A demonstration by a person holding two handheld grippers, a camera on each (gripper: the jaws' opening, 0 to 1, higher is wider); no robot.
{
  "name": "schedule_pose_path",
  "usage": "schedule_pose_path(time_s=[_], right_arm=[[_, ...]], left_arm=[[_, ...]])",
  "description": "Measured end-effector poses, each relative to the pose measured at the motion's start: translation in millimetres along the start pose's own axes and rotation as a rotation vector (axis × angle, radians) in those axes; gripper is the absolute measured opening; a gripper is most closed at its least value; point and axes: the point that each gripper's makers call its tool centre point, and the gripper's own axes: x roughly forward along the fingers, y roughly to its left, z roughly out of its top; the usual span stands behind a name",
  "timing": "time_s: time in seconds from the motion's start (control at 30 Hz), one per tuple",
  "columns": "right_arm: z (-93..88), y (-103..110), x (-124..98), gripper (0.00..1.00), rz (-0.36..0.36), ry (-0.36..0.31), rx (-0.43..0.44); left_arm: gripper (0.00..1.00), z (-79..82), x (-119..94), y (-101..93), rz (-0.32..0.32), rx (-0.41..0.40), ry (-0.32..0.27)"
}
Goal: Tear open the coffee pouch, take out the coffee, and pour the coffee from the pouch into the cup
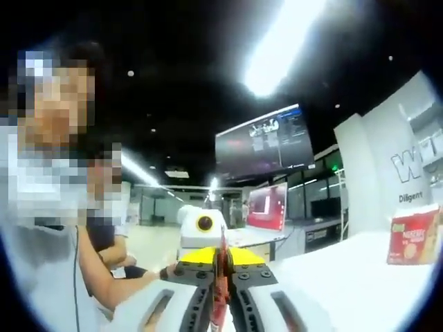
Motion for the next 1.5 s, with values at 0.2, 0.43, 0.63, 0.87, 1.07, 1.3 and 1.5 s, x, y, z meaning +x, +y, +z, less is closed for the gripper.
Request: schedule_pose_path(time_s=[0.2,0.43,0.63,0.87,1.07,1.3,1.5], right_arm=[[-2.0,-0.7,-2.7,0.09,0.001,0.018,0.024],[-5.2,0.6,-2.4,0.08,0.008,0.040,0.032],[-4.8,3.6,-1.7,0.06,0.000,0.041,0.051],[-7.2,2.1,-1.4,0.03,-0.018,0.054,0.076],[-8.4,-1.4,-2.8,0.02,-0.047,0.048,0.080],[3.1,3.9,-0.2,0.06,-0.013,0.025,0.076],[8.7,6.2,-1.7,0.19,0.014,0.032,0.020]], left_arm=[[0.11,-6.5,-2.3,3.8,0.024,0.010,0.042],[0.10,-4.4,-1.7,0.3,0.019,-0.003,0.052],[0.11,-3.7,-0.9,-1.0,0.012,0.001,0.033],[0.14,-3.6,-0.4,0.6,0.013,0.008,0.027],[0.16,-3.6,0.6,0.9,0.006,0.035,0.014],[0.12,-18.1,7.1,0.6,-0.004,0.053,0.064],[0.11,-12.2,7.8,6.8,0.022,0.027,0.039]])
